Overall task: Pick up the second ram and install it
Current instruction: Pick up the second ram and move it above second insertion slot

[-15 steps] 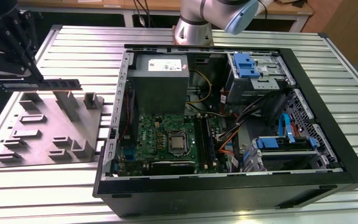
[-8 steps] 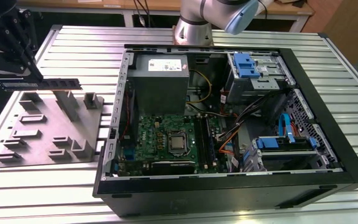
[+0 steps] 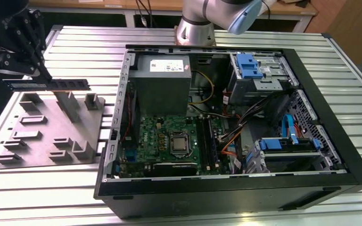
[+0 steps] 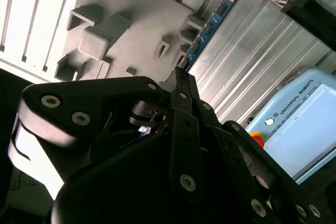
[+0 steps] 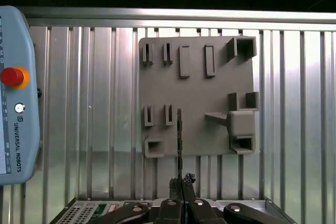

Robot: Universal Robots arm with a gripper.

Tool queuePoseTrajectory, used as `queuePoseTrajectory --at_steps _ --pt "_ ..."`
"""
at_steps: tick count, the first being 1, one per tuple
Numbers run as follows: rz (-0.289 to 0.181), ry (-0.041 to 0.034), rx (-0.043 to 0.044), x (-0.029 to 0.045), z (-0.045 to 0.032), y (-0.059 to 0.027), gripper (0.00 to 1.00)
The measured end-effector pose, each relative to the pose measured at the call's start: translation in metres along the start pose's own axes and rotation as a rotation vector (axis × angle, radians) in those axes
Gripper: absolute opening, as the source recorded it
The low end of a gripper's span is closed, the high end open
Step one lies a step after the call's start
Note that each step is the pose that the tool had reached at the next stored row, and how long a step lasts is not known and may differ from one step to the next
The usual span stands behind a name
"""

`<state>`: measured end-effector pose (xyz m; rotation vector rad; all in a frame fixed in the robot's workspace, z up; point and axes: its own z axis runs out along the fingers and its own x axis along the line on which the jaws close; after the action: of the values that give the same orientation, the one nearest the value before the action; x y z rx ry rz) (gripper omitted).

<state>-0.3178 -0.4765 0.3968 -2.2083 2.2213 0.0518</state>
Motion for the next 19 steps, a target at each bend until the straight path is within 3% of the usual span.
queuePoseTrajectory --at_steps 19 --pt "0.000 -0.0007 -0.0001 -0.0004 -0.0003 -0.0495 0.11"
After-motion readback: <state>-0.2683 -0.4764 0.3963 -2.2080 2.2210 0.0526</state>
